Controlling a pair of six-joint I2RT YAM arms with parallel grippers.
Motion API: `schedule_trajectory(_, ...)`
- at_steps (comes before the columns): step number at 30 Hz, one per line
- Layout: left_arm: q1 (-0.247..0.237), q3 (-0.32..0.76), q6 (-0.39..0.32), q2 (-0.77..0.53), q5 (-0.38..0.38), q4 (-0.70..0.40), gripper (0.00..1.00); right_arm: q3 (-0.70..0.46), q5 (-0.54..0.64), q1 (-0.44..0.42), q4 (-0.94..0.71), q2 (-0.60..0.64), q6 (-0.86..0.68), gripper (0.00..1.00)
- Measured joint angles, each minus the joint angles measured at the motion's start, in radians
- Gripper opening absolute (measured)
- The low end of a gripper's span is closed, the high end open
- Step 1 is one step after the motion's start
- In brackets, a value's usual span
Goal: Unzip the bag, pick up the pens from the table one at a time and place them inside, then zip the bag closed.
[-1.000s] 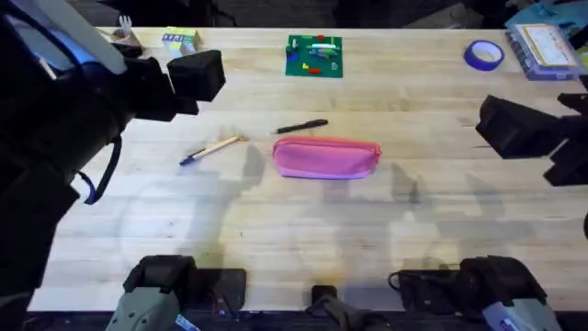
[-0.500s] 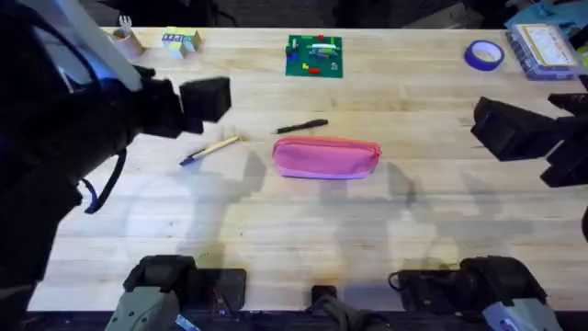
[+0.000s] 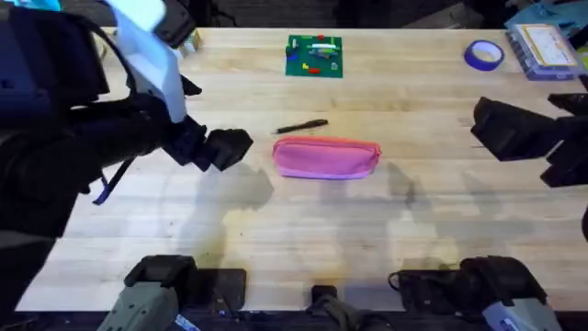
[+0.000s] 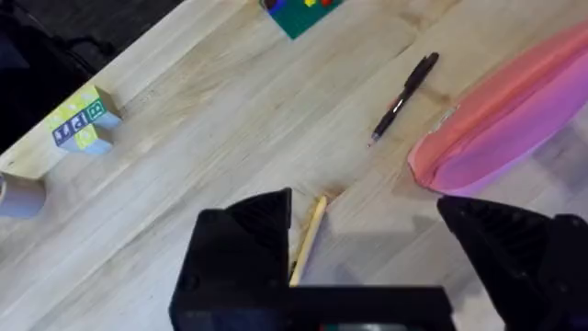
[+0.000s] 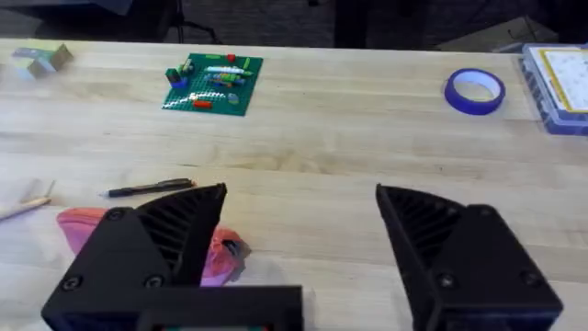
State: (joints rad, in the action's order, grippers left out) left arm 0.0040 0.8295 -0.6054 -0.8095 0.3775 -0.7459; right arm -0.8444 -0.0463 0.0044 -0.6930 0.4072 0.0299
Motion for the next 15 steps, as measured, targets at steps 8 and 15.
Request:
schedule_trajectory(8,0.0,0.0,-0.079,-0.052,0.005,-0.014,0.993,0.0,0.0,0.0,0.0,0.0,0.012,0.998)
schedule_trajectory(15,0.0,0.002,-0.36,-0.156,0.115,-0.145,0.993,0.0,0.0,0.0,0.0,0.0,0.016,0.998)
